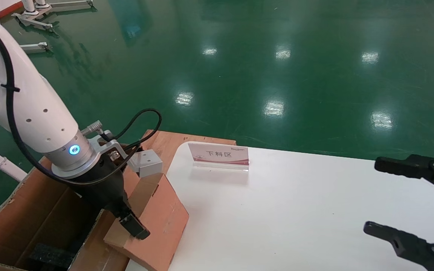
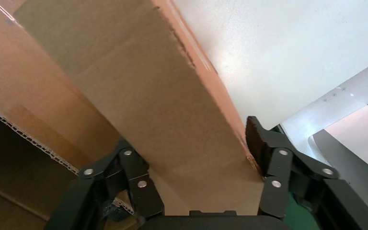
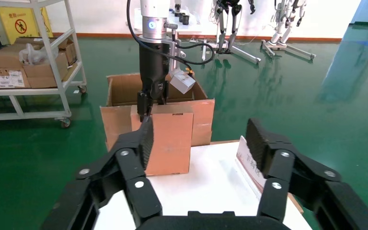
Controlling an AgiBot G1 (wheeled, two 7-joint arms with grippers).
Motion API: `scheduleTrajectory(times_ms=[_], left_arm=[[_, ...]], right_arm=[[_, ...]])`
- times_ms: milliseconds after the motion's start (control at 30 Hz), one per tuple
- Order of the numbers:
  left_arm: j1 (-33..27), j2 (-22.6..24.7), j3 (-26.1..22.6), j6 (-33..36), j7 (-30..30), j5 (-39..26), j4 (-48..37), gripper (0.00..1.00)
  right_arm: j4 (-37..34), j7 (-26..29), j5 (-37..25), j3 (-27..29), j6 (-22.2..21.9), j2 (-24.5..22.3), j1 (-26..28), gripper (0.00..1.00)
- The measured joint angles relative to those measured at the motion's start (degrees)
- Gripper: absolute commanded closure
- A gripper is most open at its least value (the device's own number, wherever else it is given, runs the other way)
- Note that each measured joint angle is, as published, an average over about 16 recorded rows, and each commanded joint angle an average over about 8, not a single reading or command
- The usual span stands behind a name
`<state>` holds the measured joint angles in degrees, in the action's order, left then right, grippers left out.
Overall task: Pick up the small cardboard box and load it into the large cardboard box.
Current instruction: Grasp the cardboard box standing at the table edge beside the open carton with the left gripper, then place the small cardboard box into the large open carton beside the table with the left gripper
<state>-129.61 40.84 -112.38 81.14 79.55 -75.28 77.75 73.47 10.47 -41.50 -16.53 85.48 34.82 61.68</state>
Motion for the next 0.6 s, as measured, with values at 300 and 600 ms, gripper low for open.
scheduleTrajectory(times_ms=[300,600], left_arm=[[0.0,0.0,0.0,0.0,0.0,0.0,0.0,1.00],[-0.2,0.0,0.2,0.1,-0.3,0.4,-0.5,1.00]], right_arm=[[0.0,0.0,0.0,0.0,0.0,0.0,0.0,1.00],[0.0,0.0,0.0,0.0,0.0,0.0,0.0,1.00]])
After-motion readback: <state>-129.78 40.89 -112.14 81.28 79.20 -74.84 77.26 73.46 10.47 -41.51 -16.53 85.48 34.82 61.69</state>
